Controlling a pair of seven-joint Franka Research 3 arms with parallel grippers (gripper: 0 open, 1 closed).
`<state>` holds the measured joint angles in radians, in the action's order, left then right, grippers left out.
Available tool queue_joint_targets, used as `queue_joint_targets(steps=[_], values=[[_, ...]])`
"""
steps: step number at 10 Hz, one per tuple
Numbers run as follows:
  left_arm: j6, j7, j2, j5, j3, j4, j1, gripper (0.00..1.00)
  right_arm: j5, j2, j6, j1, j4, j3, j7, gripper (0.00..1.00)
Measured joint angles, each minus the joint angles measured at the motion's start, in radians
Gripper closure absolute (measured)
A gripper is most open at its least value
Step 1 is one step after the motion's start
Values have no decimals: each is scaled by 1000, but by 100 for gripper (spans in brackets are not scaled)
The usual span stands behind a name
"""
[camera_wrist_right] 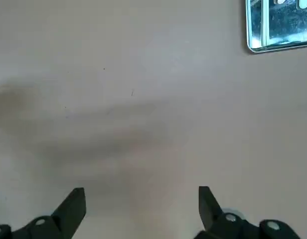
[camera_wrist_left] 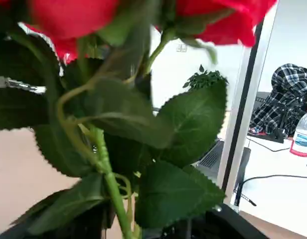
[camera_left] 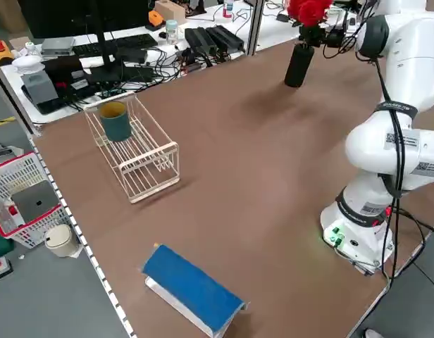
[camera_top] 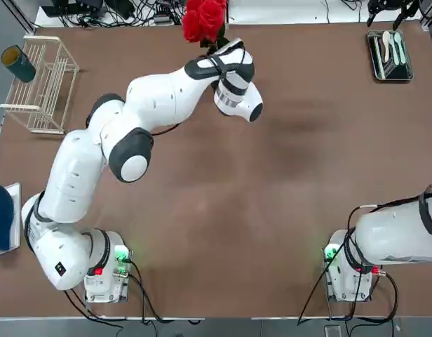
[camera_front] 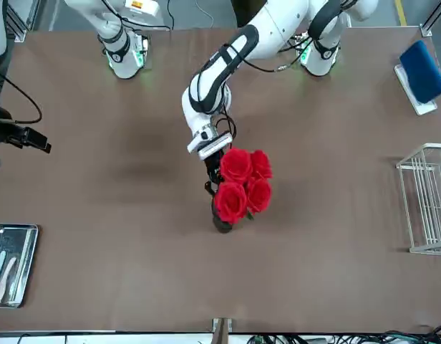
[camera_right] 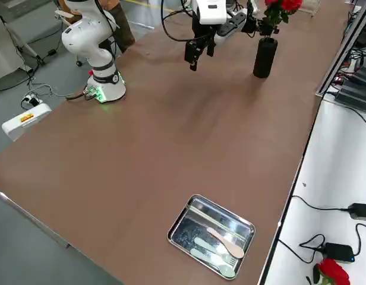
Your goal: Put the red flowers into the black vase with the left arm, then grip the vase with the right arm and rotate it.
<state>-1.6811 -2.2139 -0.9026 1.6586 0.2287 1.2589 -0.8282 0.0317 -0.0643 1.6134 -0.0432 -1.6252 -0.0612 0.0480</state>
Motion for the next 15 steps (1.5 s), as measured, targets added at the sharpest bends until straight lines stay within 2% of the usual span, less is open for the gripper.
queue_joint_targets(steps=[3,12,13,15], values=[[0,0,-1,0,0,0,-3,48,0,0,1,0,0,0,0,0],[0,0,-10,0,-3,-1,-16,45,0,0,1,6,-1,0,0,0],[0,0,-10,0,-3,-1,-19,43,0,0,1,7,-2,0,0,0],[0,-3,-12,0,-3,-1,-28,30,0,0,1,7,-8,0,0,0]])
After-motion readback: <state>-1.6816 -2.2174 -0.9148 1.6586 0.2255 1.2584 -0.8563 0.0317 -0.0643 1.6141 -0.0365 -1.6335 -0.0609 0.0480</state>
